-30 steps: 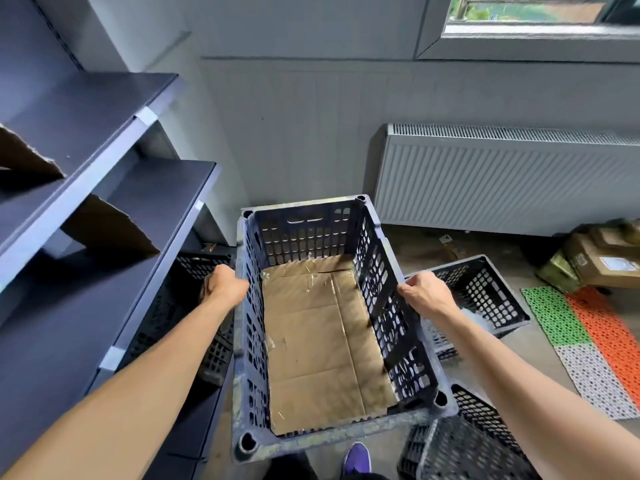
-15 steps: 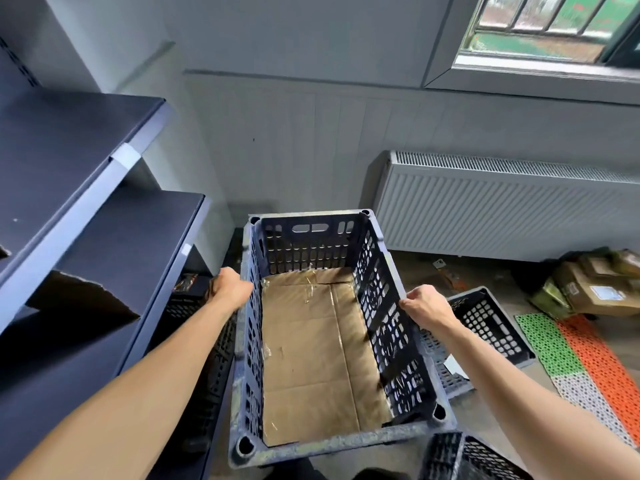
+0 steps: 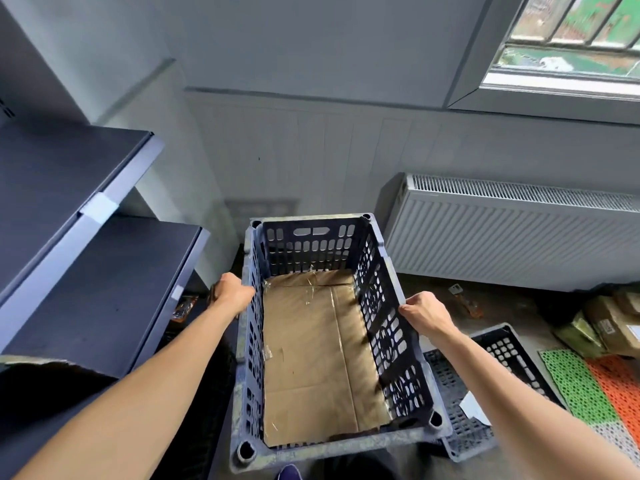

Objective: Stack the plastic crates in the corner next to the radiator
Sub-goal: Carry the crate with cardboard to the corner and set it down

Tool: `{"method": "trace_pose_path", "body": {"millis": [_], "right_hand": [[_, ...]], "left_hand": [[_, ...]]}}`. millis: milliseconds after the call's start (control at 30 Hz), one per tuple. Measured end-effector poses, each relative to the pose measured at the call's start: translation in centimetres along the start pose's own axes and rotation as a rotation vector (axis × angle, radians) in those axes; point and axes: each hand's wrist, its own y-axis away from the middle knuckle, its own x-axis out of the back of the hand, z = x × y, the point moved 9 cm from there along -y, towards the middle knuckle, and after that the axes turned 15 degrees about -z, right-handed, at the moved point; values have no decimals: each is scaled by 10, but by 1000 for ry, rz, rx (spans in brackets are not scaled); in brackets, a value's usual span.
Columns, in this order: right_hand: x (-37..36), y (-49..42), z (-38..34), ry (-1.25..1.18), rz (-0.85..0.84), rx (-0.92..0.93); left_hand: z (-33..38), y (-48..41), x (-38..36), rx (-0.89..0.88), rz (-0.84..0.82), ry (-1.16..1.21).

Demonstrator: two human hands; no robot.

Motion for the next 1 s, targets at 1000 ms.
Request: {"method": "trace_pose_path", "body": {"millis": [1000], "right_hand": [[95, -312, -190, 234, -172, 118]], "left_hand": [[72, -234, 7, 256, -15, 222]]}}
